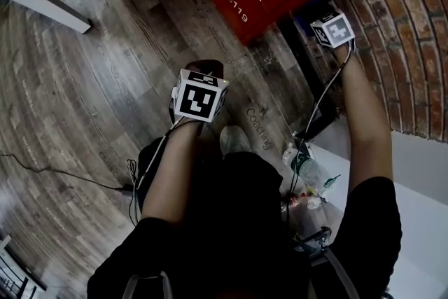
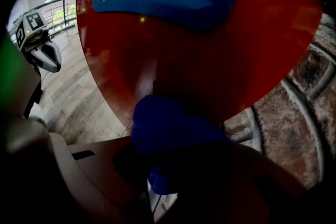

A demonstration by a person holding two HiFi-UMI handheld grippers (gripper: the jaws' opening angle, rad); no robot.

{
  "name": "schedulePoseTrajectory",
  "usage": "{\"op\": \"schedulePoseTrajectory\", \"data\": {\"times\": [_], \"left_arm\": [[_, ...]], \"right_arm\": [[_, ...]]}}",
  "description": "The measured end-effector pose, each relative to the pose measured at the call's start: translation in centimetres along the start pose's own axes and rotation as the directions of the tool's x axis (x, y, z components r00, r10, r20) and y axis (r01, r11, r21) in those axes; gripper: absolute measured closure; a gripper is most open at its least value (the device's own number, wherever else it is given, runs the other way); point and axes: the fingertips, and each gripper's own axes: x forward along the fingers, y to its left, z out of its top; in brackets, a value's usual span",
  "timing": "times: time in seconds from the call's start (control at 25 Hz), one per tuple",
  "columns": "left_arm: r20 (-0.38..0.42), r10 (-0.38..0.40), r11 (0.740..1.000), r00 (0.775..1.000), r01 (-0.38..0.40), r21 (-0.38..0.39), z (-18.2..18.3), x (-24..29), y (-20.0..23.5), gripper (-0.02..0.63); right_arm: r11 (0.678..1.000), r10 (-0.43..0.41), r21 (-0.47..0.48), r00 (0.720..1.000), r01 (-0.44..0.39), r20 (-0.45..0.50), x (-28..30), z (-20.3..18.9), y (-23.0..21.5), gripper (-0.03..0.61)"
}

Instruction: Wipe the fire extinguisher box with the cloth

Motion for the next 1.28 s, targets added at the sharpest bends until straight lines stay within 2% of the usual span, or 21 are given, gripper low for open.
{"op": "schedulePoseTrajectory", "data": {"times": [0.16, 0.36, 0.52, 0.68, 1.0, 1.12, 1.28], "left_arm": [[0.011, -0.002, 1.0, 1.0, 0.002, 0.003, 0.3, -0.1, -0.2, 0.606], [0.018, -0.017, 1.0, 1.0, 0.017, -0.001, 0.6, 0.1, -0.4, 0.606], [0.033, -0.026, 1.0, 0.999, 0.027, -0.016, 0.9, 0.2, -0.5, 0.606], [0.043, -0.028, 0.999, 0.999, 0.029, -0.03, 1.1, 0.0, -0.5, 0.606], [0.041, -0.022, 0.999, 0.999, 0.023, -0.035, 0.9, 0.4, 0.1, 0.606], [0.021, -0.023, 0.999, 1.0, 0.023, -0.031, 0.5, 0.9, 0.3, 0.606], [-0.022, -0.024, 0.999, 0.999, 0.023, -0.029, -0.6, 1.6, 0.4, 0.606]], "right_arm": [[0.999, 0.053, 0.012, 0.998, -0.053, -0.025, 1.1, -0.4, 3.0, 0.474], [0.982, 0.179, -0.063, 0.984, -0.178, 0.01, 0.7, 2.1, 8.8, 0.474], [0.965, 0.262, -0.034, 0.963, -0.261, 0.059, 0.6, 3.7, 13.1, 0.474], [0.956, 0.293, -0.019, 0.955, -0.292, 0.04, 2.1, 3.3, 14.6, 0.474], [0.965, 0.26, 0.024, 0.965, -0.26, -0.015, 6.1, 0.4, 13.7, 0.474], [0.976, 0.213, 0.049, 0.977, -0.211, -0.028, 7.4, -1.0, 11.4, 0.474], [0.991, 0.108, 0.086, 0.993, -0.105, -0.041, 7.3, -2.7, 6.9, 0.474]]}}
